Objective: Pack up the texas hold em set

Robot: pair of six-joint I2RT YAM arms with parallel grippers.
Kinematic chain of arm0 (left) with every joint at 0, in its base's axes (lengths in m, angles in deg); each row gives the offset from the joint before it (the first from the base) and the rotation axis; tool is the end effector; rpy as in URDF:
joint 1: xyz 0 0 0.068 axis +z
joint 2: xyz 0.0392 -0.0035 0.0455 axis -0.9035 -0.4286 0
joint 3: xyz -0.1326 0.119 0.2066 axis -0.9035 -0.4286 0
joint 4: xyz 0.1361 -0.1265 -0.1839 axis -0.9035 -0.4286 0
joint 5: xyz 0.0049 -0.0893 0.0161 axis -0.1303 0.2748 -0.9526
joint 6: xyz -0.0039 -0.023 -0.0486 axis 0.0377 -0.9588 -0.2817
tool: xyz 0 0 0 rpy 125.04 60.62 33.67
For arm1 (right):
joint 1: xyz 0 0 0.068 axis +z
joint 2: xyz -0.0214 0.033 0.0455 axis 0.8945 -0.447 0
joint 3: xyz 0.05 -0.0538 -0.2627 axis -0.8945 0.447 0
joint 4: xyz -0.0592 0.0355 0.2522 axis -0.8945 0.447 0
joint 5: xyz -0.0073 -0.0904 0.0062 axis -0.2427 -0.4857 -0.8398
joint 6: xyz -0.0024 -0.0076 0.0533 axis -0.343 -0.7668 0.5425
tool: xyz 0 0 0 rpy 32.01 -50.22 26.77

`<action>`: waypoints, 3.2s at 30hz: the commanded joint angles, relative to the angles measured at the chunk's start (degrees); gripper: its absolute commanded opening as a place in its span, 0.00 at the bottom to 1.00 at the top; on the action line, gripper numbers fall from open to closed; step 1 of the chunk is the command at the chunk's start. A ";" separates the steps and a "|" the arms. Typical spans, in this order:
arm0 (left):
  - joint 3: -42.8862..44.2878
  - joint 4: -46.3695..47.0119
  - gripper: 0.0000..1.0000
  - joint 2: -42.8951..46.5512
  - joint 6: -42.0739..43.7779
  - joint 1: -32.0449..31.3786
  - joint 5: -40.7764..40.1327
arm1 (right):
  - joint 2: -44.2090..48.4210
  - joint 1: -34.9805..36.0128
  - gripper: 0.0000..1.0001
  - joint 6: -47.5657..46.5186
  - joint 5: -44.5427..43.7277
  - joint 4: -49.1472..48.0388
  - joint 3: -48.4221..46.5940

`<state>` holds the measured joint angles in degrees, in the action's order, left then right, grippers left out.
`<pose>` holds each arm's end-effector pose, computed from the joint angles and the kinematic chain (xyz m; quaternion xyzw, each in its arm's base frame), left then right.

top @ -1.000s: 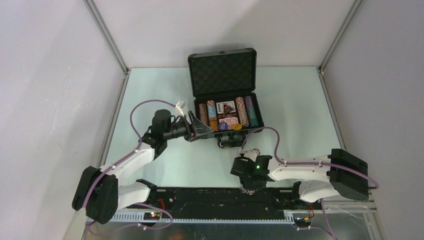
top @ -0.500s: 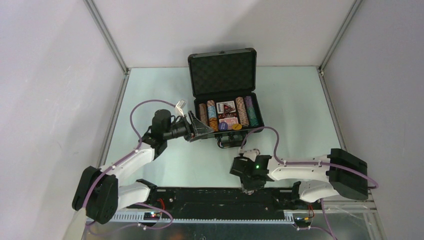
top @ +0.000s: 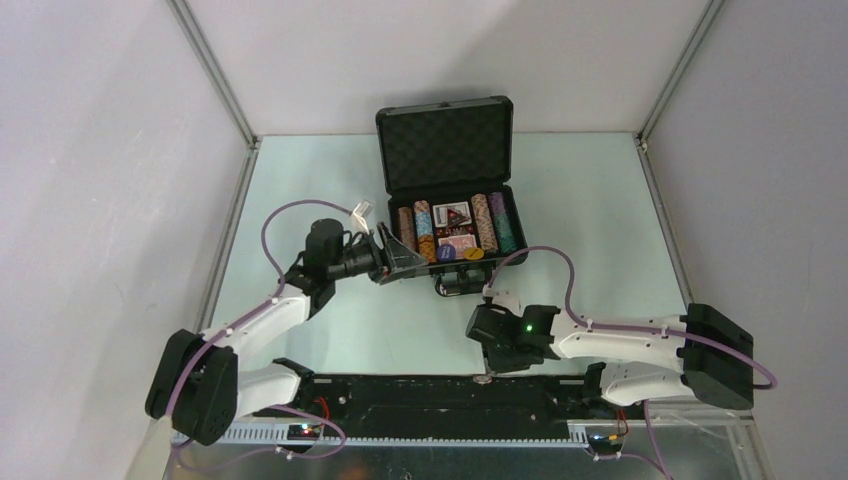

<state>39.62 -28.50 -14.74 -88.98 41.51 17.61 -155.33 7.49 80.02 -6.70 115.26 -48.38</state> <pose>0.2137 -0.1159 0.2241 -0.0455 0.7985 -0.5570 0.2236 0.0708 0.1887 0.1789 -0.1055 0.9830 0.0836 0.1244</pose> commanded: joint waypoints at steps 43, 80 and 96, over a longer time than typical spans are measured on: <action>-0.05 1.03 0.71 4.10 1.95 0.95 2.51 | -1.21 14.60 0.75 -70.09 3.80 -1.72 -10.16; 0.31 0.81 0.71 4.49 1.64 3.42 3.75 | -23.19 16.72 0.40 -64.02 -5.50 3.49 -16.52; 0.99 0.50 0.71 5.29 1.40 3.56 3.95 | -19.63 15.03 0.00 -64.26 -6.93 6.61 -18.48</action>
<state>39.62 -28.55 -11.31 -88.56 44.55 20.14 -179.37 23.05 15.66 -10.56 119.48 -64.14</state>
